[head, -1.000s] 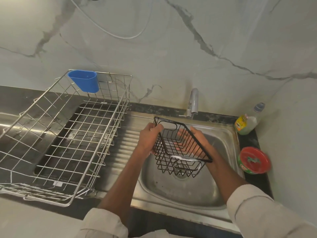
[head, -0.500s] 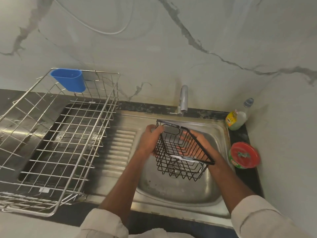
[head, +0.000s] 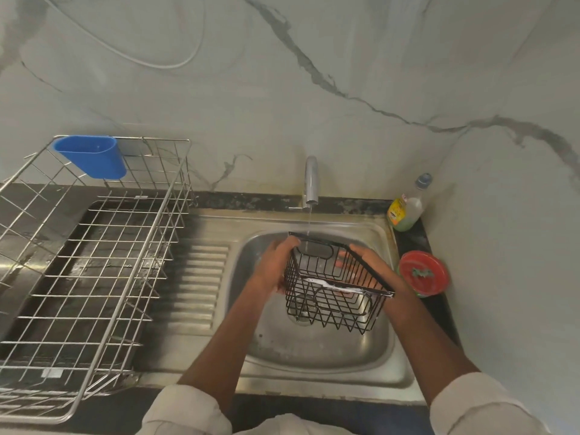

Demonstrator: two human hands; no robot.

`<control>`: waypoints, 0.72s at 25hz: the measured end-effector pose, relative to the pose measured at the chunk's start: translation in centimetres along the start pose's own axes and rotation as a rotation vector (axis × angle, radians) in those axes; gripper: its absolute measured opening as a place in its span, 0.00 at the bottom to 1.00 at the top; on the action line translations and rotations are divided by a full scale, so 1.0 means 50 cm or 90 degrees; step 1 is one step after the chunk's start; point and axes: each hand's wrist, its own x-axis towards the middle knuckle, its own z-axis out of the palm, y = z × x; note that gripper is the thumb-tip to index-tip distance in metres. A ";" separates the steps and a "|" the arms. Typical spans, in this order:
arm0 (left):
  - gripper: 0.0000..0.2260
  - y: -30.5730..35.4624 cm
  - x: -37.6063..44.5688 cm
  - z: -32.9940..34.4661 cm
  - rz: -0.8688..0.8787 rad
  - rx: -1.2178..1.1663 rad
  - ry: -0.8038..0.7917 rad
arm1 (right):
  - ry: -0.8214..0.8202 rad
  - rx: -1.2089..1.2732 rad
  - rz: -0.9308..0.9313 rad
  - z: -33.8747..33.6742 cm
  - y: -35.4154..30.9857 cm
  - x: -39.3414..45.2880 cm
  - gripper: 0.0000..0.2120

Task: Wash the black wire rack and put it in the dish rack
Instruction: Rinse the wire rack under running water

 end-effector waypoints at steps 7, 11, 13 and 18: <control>0.17 -0.005 0.017 0.008 0.019 -0.082 -0.090 | 0.025 0.020 -0.013 -0.023 -0.031 -0.078 0.15; 0.18 -0.001 0.035 0.014 0.012 -0.072 -0.123 | 0.078 0.046 -0.091 -0.031 -0.057 -0.100 0.10; 0.15 0.004 0.049 0.020 0.001 0.001 -0.135 | 0.135 0.022 -0.128 -0.036 -0.065 -0.104 0.07; 0.14 -0.009 0.104 0.025 0.070 0.119 -0.172 | 0.141 0.011 -0.182 -0.035 -0.043 -0.127 0.34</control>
